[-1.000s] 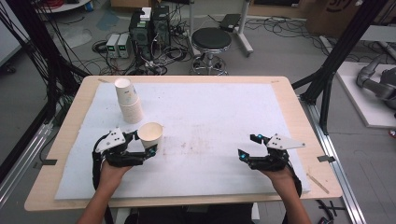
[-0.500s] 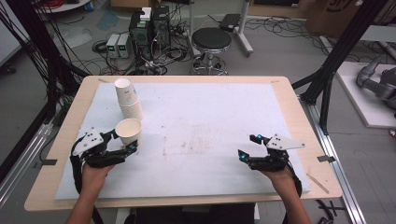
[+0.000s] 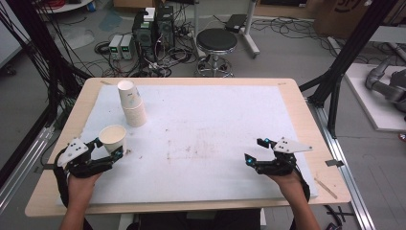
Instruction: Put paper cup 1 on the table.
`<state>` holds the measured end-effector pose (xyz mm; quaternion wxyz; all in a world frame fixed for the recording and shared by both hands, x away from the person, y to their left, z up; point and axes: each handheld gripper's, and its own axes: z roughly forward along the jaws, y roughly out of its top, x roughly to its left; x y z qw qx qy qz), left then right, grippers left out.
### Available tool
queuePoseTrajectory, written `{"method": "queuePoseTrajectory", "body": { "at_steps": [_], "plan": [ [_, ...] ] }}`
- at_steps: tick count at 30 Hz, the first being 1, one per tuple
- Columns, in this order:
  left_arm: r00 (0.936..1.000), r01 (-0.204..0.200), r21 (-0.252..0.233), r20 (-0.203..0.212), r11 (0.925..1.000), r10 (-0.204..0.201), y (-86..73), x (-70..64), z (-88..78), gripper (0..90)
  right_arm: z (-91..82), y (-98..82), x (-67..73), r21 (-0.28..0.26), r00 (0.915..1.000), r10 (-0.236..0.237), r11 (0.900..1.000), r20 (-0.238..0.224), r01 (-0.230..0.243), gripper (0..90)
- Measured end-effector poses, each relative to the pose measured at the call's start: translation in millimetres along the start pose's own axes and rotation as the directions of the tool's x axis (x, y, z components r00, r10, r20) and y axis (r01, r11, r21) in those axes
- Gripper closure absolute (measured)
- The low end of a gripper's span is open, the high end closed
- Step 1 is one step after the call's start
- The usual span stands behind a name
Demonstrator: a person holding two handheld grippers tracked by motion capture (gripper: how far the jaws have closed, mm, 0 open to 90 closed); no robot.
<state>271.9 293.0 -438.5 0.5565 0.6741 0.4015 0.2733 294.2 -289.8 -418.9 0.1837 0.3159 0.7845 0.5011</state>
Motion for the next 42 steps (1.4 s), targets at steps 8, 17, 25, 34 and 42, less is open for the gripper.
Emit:
{"method": "queuePoseTrajectory", "body": {
  "at_steps": [8,17,25,34,42],
  "plan": [
    [0.9960,0.028,0.014,-0.085,0.9995,-0.027,-11.1,10.2,-5.6,29.3,-2.3,0.2,6.6,-0.003,1.0000,-0.005,1.000,0.003,0.005,21.4],
    [0.9915,0.011,0.031,-0.130,0.9995,-0.007,-11.6,11.0,-6.1,29.5,5.4,4.0,2.1,-0.008,0.9995,-0.013,1.000,-0.028,0.013,21.5],
    [0.9916,0.036,0.110,-0.127,0.9933,-0.022,-17.3,15.2,-0.3,29.8,9.8,14.4,0.9,-0.019,0.9993,-0.035,0.999,-0.015,0.035,21.5],
    [0.9855,0.048,0.207,-0.169,0.9771,-0.013,-17.3,9.0,0.7,30.4,16.0,12.8,-0.4,-0.004,0.9991,-0.033,0.999,-0.025,0.033,21.5],
    [0.9758,0.097,0.231,-0.214,0.9682,-0.046,-16.2,4.9,-5.0,20.7,7.9,13.9,0.2,-0.018,0.9992,-0.035,0.999,-0.017,0.035,21.5]
  ]
}}
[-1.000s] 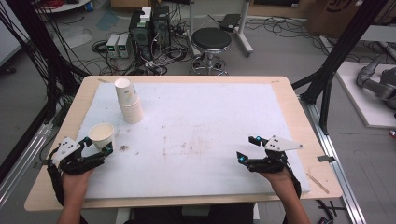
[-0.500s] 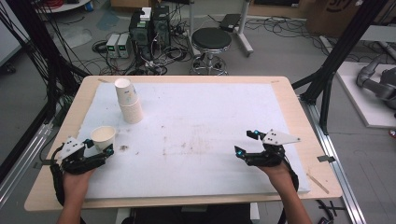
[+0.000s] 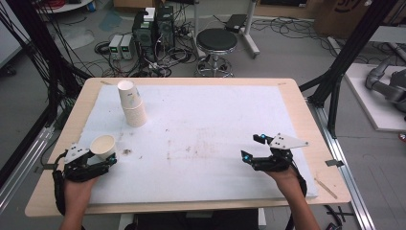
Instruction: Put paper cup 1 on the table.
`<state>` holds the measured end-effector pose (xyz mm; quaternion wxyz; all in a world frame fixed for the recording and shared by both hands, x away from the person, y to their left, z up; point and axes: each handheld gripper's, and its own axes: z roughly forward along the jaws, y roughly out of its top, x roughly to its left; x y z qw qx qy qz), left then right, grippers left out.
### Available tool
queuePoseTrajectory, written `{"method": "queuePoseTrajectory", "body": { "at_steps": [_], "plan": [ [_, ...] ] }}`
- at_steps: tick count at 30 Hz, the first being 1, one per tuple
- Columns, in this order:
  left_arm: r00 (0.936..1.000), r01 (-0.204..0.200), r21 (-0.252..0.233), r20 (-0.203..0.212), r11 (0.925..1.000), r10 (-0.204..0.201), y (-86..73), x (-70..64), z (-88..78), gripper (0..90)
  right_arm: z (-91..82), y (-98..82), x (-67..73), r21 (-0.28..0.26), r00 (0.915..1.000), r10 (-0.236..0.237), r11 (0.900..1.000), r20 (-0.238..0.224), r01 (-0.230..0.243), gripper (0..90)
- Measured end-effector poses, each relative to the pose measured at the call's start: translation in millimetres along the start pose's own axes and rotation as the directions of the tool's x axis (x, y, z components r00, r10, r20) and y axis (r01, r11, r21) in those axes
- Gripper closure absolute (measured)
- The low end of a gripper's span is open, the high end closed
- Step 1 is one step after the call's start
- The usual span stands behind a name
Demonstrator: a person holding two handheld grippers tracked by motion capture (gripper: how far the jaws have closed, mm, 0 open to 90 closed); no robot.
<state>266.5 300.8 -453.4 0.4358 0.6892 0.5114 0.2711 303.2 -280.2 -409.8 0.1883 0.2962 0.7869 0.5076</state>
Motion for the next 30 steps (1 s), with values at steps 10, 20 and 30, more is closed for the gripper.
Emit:
{"method": "queuePoseTrajectory", "body": {
  "at_steps": [10,20,30],
  "plan": [
    [1.0000,-0.004,-0.194,-0.004,0.9810,0.003,8.3,-10.6,-31.8,14.1,-4.8,-0.2,-1.2,-0.005,0.9999,0.003,1.000,0.011,-0.003,21.5],
    [0.9870,0.072,-0.371,0.160,0.9257,-0.013,27.6,-26.1,-25.2,14.2,-11.0,-0.2,-2.0,0.022,0.9976,0.020,1.000,0.066,-0.022,21.4],
    [0.9602,0.000,-0.354,0.261,0.9353,0.099,47.0,-53.5,0.1,14.5,-15.8,-13.5,-6.6,0.084,0.9948,0.025,0.996,0.099,-0.034,21.1]
  ]
}}
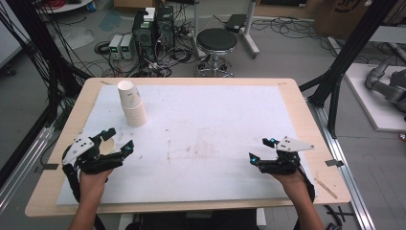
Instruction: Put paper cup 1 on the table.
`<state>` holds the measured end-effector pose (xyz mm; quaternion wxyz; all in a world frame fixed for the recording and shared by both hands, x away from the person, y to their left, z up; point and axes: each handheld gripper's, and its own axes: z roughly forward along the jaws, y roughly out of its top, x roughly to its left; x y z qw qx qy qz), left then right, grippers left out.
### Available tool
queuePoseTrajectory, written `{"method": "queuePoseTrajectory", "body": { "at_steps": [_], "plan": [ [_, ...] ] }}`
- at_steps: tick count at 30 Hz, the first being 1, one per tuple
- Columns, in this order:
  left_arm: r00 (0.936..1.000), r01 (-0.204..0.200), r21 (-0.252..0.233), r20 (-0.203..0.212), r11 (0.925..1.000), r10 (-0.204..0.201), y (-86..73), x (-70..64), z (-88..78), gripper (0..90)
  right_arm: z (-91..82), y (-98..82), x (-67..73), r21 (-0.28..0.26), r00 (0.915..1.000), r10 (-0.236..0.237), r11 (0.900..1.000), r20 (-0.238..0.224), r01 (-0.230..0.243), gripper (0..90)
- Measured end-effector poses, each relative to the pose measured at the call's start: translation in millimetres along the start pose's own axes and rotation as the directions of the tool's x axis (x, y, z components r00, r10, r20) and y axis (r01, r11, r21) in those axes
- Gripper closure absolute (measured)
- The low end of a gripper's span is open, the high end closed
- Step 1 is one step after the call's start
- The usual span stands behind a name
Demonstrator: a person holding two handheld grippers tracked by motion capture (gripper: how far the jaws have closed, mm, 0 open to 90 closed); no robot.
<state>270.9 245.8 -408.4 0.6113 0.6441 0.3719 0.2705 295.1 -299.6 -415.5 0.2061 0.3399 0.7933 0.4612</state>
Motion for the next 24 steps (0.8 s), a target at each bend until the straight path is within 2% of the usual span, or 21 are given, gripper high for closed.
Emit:
{"method": "queuePoseTrajectory", "body": {
  "at_steps": [7,12,15,24],
  "plan": [
    [0.9986,-0.012,0.015,0.051,0.9998,0.011,-3.5,-9.1,9.5,14.6,-10.9,-3.6,1.5,-0.036,0.9995,0.024,0.999,0.021,-0.023,21.1],
    [0.9971,-0.022,0.025,0.074,0.9994,0.020,-4.5,-11.7,16.1,14.6,-20.0,-2.2,3.0,-0.086,0.9988,0.035,0.996,0.034,-0.032,21.2],
    [0.9967,-0.023,0.026,0.079,0.9994,0.020,-4.8,-12.6,17.8,14.6,-19.5,-1.7,1.1,-0.096,0.9984,0.038,0.995,0.041,-0.034,21.2],
    [0.9979,-0.014,0.033,0.064,0.9994,0.012,-6.7,-12.2,19.7,14.6,-17.2,-5.2,-0.4,-0.083,0.9991,0.030,0.996,0.031,-0.028,21.1]
  ]
}}
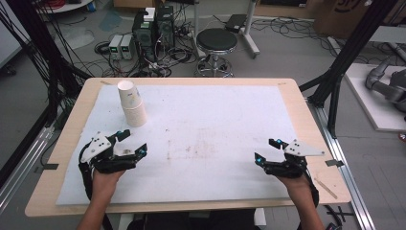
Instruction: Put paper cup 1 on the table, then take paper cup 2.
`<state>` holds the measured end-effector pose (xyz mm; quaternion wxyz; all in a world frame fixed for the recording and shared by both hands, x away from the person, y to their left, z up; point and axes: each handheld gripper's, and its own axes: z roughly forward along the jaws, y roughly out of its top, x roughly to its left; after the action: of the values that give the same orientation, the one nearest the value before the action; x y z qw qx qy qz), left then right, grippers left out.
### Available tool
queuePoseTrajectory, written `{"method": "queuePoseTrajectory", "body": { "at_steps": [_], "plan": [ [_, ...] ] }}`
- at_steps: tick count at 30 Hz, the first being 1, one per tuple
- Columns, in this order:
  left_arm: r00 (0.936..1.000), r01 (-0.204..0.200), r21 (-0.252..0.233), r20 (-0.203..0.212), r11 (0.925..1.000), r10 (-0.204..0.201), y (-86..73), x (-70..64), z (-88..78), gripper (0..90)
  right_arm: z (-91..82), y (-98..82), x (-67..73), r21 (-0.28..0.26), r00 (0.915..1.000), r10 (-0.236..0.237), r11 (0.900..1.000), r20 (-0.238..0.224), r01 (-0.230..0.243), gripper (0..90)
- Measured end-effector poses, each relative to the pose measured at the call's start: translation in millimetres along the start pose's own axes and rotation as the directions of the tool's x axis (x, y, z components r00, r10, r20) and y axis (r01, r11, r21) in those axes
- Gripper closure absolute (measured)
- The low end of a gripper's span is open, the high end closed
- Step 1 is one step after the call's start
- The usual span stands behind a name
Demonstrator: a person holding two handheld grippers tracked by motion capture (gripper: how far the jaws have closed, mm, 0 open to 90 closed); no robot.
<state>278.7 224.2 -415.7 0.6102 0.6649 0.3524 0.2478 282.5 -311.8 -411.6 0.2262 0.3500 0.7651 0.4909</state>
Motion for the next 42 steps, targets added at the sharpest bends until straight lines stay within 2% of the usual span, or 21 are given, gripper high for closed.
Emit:
{"method": "queuePoseTrajectory", "body": {
  "at_steps": [12,21,29,34,42],
  "plan": [
    [0.9996,0.023,0.000,-0.016,0.9997,-0.023,-3.7,4.6,-3.5,14.6,3.7,0.6,-1.9,0.005,0.9998,0.013,1.000,-0.013,-0.013,21.2],
    [0.9996,0.017,0.010,-0.024,0.9998,-0.017,-2.6,3.5,-4.7,14.6,8.5,0.8,-2.8,0.018,0.9993,-0.001,1.000,-0.037,0.002,21.1],
    [0.9986,0.024,-0.005,-0.048,0.9997,-0.024,11.4,7.4,-6.5,14.6,8.4,0.1,-3.6,0.019,0.9989,-0.002,1.000,-0.047,0.003,21.1],
    [0.9983,0.025,0.003,-0.053,0.9997,-0.025,19.9,10.6,-2.3,14.6,7.0,1.2,-4.7,0.011,0.9990,-0.002,1.000,-0.045,0.003,21.2],
    [0.9976,0.007,0.007,-0.068,0.9999,-0.007,49.4,20.8,6.0,14.6,7.5,1.5,-4.2,0.012,0.9986,-0.006,1.000,-0.052,0.006,21.1]
  ]
}}
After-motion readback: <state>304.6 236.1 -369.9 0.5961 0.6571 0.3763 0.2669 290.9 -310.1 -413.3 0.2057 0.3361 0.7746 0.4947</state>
